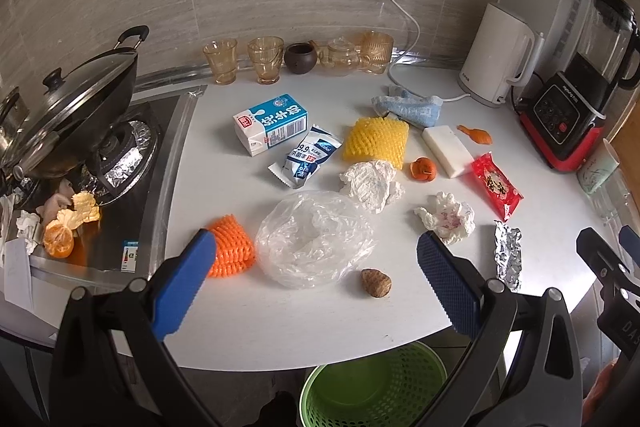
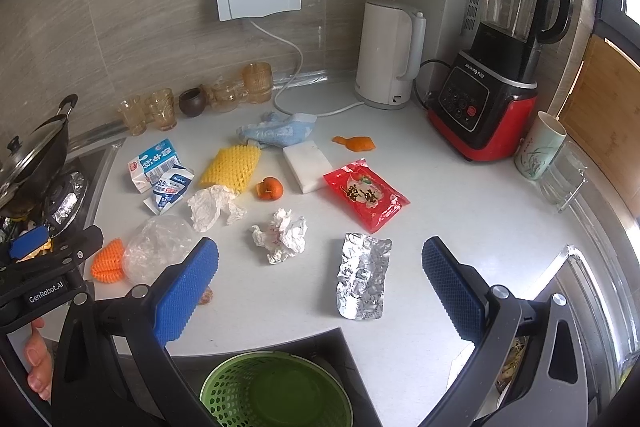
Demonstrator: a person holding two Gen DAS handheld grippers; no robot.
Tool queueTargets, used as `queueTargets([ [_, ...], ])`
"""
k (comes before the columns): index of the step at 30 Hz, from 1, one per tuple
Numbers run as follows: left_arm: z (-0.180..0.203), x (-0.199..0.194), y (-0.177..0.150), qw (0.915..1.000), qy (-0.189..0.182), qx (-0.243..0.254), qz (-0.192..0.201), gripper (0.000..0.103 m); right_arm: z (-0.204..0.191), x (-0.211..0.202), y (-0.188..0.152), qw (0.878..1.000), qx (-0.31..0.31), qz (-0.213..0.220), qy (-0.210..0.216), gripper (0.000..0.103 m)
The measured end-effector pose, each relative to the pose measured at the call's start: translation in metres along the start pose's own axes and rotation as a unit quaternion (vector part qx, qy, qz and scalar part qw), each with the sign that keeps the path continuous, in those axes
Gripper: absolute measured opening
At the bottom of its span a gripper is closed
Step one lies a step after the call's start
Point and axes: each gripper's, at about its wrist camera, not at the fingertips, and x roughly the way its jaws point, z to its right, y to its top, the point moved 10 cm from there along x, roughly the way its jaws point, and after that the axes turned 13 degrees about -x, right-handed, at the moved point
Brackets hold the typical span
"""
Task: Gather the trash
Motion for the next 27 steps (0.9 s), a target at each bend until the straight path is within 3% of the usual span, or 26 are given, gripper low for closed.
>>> queueTargets([
  [10,0.0,0.005,-0.002,1.0,-0.005,0.007,-0.002,0.097,0.001,0.009,-0.001,1.0,0.006,-0.007,0.004,0.101],
  [18,-0.009,0.029,-0.015,0.9996,-0.02,0.017,-0.007,0.097,-0.004,0.024,-0.01,1.0,-0.03,-0.005,-0.002,0.101],
  [23,-0.021,0.044,-0.032,0.9988,-0.03,0.037,-0.005,0.097,-0.016,0.045,-0.027,0.998,-0.025,-0.005,0.051,0.101],
  [27,-0.036,0.057,-0.044,0.9991,-0.027,0.028,-0.017,0.097,-0.03,0.062,-0.042,0.993,-0.015,-0.009,0.116,0.101],
])
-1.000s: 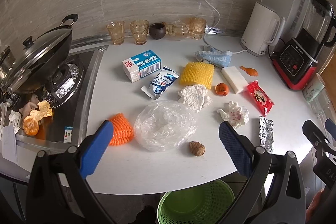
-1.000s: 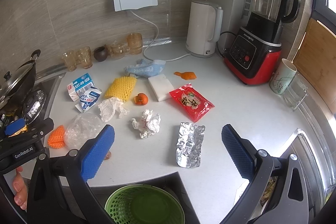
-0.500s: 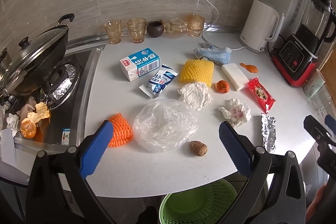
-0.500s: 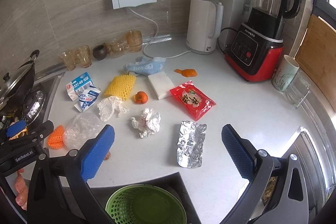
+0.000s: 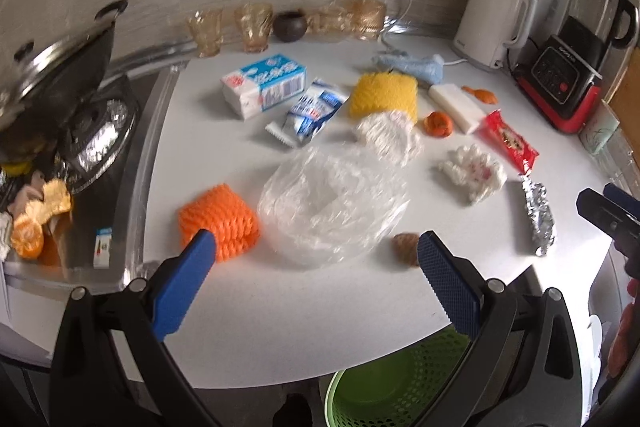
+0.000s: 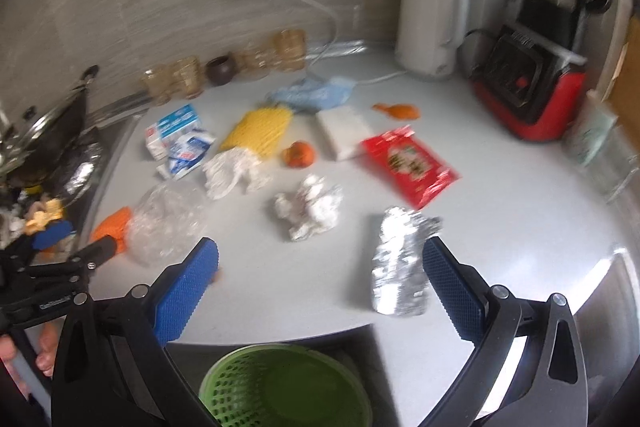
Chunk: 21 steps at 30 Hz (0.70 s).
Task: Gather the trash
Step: 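Grasp the orange foam net with the left gripper while the right gripper moves toward the clear plastic bag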
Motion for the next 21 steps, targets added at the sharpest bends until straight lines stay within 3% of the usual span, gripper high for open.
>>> queueTargets([
  [8,-0.044,0.013,0.004,0.9999,0.008,-0.007,0.005,0.097,-0.025,0.028,-0.009,0.999,-0.007,-0.018,0.051,0.101],
  [17,-0.088,0.045,0.025,0.9992,-0.002,-0.038,-0.01,0.096,-0.058,0.049,0.002,0.997,-0.049,-0.032,0.046,0.101],
  [21,-0.094,0.069,0.029,0.9953,-0.015,-0.086,-0.041,0.084,-0.072,0.055,0.01,0.997,-0.051,-0.038,0.044,0.101],
])
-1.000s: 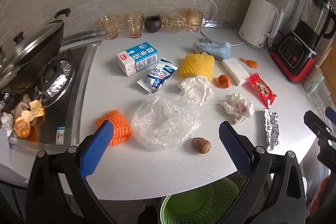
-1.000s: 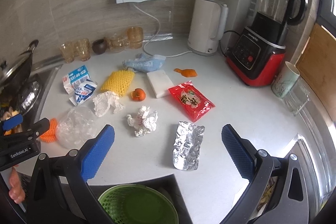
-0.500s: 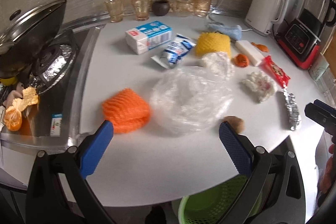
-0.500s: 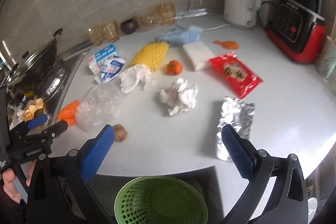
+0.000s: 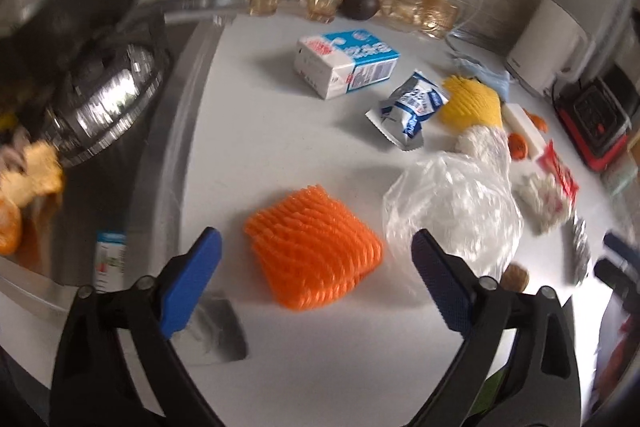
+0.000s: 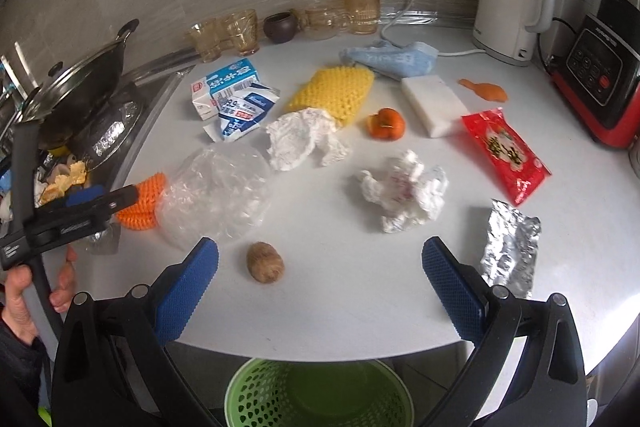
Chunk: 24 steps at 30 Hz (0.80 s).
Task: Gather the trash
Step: 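Grasp the orange foam net with the left gripper while the right gripper moves toward the clear plastic bag, then grasp the clear plastic bag with the right gripper while the left gripper drops the net into the green basket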
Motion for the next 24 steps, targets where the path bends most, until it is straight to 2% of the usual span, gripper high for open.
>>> queueTargets([
  [3,-0.003,0.018,-0.003,0.9989,0.0,-0.03,-0.037,0.069,-0.009,0.004,0.006,1.0,-0.004,-0.004,-0.006,0.101],
  [5,-0.004,0.028,-0.007,0.9974,0.005,-0.044,-0.057,0.067,-0.014,0.008,0.011,1.0,-0.006,-0.006,-0.01,0.101],
  [7,-0.004,0.031,-0.007,0.9971,0.01,-0.049,-0.058,0.063,-0.019,0.013,0.015,1.0,-0.002,-0.01,-0.01,0.101],
  [9,-0.004,0.031,-0.007,0.9968,0.012,-0.05,-0.061,0.05,-0.023,0.019,0.018,1.0,0.004,-0.013,-0.007,0.101],
  [12,-0.006,0.032,-0.005,0.9962,0.007,-0.058,-0.066,0.038,-0.031,0.034,0.023,0.999,0.017,-0.025,0.009,0.101],
  [15,-0.008,0.03,-0.003,0.9959,-0.006,-0.062,-0.065,0.033,-0.036,0.047,0.027,0.999,0.028,-0.036,0.017,0.101],
  [21,-0.014,0.024,0.001,0.9975,-0.021,-0.047,-0.049,0.029,-0.036,0.075,0.033,0.996,0.059,-0.065,0.015,0.101],
  [24,-0.015,0.015,0.007,0.9987,-0.027,-0.029,-0.031,0.029,-0.034,0.09,0.032,0.994,0.076,-0.081,0.011,0.094],
])
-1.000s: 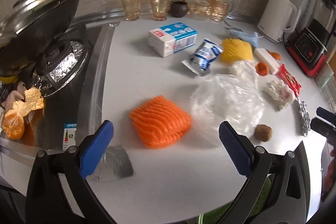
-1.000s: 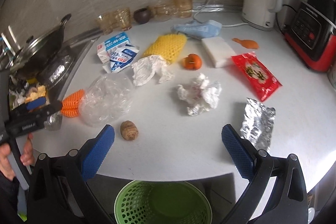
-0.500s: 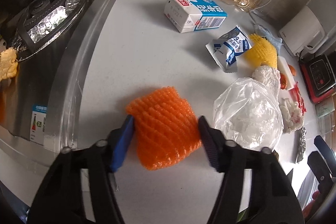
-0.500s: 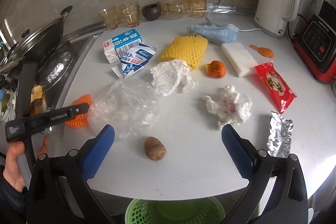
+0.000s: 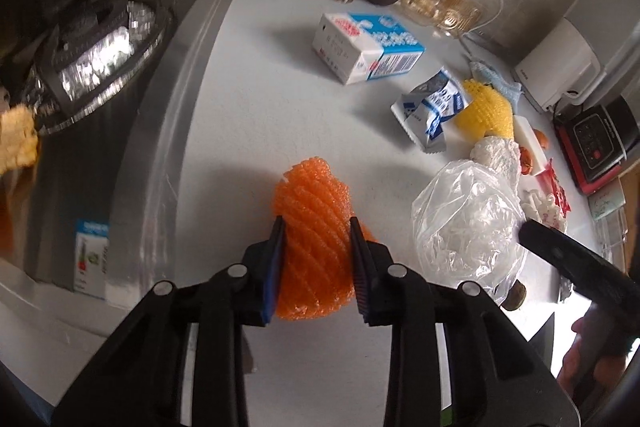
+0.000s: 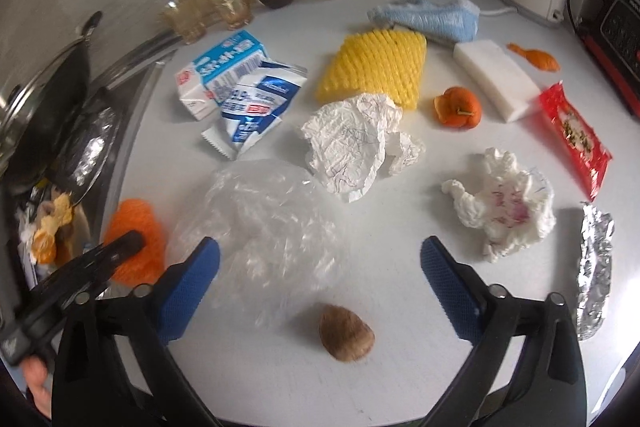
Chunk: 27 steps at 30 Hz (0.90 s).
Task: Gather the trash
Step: 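Grasp the clear plastic bag with the right gripper while the left gripper drops the net into the green basket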
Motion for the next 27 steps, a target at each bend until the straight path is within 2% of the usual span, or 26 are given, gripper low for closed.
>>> queueTargets([
  [3,-0.001,-0.007,0.005,0.9998,-0.005,0.014,0.013,0.029,0.0,0.013,-0.001,1.0,0.01,-0.018,0.0,0.082],
  [6,-0.001,-0.011,0.009,0.9996,-0.014,0.02,0.015,0.029,-0.005,0.021,-0.003,0.999,0.019,-0.028,0.014,0.052],
  [7,-0.002,-0.012,0.01,0.9995,-0.019,0.022,0.015,0.029,-0.007,0.022,-0.003,0.999,0.02,-0.029,0.019,0.034],
  [8,-0.002,-0.013,0.011,0.9994,-0.021,0.024,0.016,0.029,-0.009,0.022,-0.004,0.999,0.02,-0.03,0.022,0.021],
  [10,-0.002,-0.015,0.011,0.9991,-0.022,0.031,0.018,0.029,-0.013,0.02,-0.002,0.999,0.02,-0.025,0.027,0.013],
  [15,-0.003,-0.023,0.01,0.9984,-0.027,0.046,0.018,0.029,-0.028,0.004,0.007,0.999,0.005,0.0,0.035,0.009],
  [19,0.009,-0.042,-0.001,0.9958,-0.041,0.08,0.013,0.029,-0.033,-0.035,0.012,0.999,-0.013,0.032,0.024,0.008],
  [24,0.048,-0.082,-0.042,0.9844,-0.098,0.146,-0.005,0.03,-0.014,-0.095,-0.009,0.998,-0.024,0.064,-0.011,0.008],
  [27,0.079,-0.101,-0.082,0.9746,-0.133,0.179,-0.027,0.03,0.014,-0.135,-0.044,0.996,-0.023,0.075,-0.047,0.008],
])
